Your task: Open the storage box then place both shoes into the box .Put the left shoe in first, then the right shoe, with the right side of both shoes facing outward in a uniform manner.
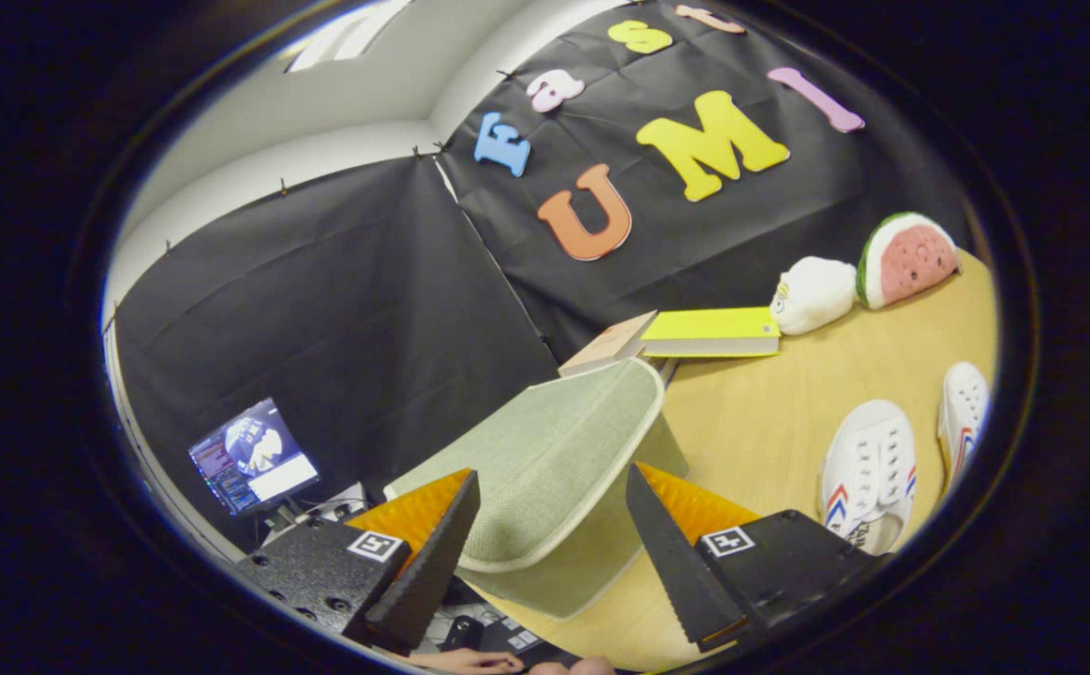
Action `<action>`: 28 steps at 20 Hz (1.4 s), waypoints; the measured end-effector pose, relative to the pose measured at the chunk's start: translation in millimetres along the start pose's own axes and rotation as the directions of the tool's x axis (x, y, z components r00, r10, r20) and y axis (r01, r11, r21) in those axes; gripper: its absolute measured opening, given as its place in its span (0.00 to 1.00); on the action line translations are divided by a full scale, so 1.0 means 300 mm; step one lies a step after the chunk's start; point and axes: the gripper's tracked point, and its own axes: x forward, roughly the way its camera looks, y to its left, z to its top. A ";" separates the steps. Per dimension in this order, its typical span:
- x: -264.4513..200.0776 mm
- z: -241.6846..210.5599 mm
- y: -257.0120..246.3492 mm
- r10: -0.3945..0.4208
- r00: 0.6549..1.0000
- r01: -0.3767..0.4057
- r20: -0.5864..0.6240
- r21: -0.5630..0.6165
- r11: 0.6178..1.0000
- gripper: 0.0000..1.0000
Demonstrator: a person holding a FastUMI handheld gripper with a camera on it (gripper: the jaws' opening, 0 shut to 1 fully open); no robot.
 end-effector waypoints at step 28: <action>0.018 0.195 0.174 0.196 0.981 -0.183 -0.007 0.335 0.924 0.06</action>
